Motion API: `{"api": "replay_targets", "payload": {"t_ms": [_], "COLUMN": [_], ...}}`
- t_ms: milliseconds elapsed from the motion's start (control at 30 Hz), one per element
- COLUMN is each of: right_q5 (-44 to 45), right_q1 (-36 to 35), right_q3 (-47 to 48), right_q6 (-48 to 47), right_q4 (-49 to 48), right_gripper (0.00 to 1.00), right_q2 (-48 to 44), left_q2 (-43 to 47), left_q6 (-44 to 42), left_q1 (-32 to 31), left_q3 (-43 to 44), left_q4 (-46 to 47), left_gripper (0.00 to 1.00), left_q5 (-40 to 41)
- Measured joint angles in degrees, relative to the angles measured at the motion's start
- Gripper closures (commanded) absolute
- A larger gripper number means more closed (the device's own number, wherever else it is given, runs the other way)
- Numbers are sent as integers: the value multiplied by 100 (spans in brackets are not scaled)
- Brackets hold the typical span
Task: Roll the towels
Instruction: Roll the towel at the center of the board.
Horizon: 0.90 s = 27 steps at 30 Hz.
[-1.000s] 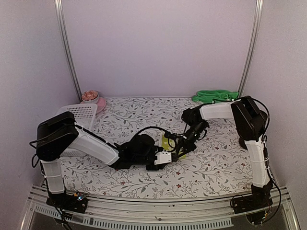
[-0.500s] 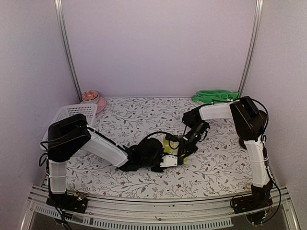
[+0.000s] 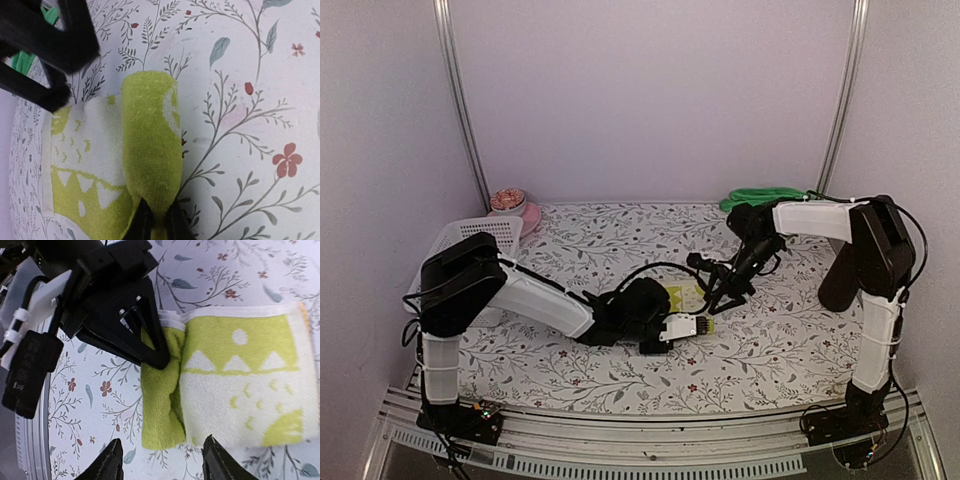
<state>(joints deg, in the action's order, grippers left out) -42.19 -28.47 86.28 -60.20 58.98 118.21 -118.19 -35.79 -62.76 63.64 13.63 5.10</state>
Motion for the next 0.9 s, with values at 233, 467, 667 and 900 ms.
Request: {"api": "replay_targets", "payload": {"t_ms": [233,467,667,900], "right_q5": [151,293,442,1272], "right_q1": [553,822,603,-275], "right_q3": [-1158,-2651,-3700,-4395], "right_q6": [-179,-680,-1128,-1104], "right_q4": [-1084,-2151,-3248,-4811], "right_gripper": [40,40,40,42], "right_q2": [-1530,-2544,-3453,-3499], "left_q2": [-149,-678,-1215,-1668], "left_q6": [616,1213,1615,1821], "left_q1": [321,876,1261,1438], "left_q3": [811,1919,2824,3571], "left_q4": [-1198,-2306,-3171,-3904], "left_gripper": [100,100,100,100], "left_q5": [-979,-2448,-3598,-4332]}}
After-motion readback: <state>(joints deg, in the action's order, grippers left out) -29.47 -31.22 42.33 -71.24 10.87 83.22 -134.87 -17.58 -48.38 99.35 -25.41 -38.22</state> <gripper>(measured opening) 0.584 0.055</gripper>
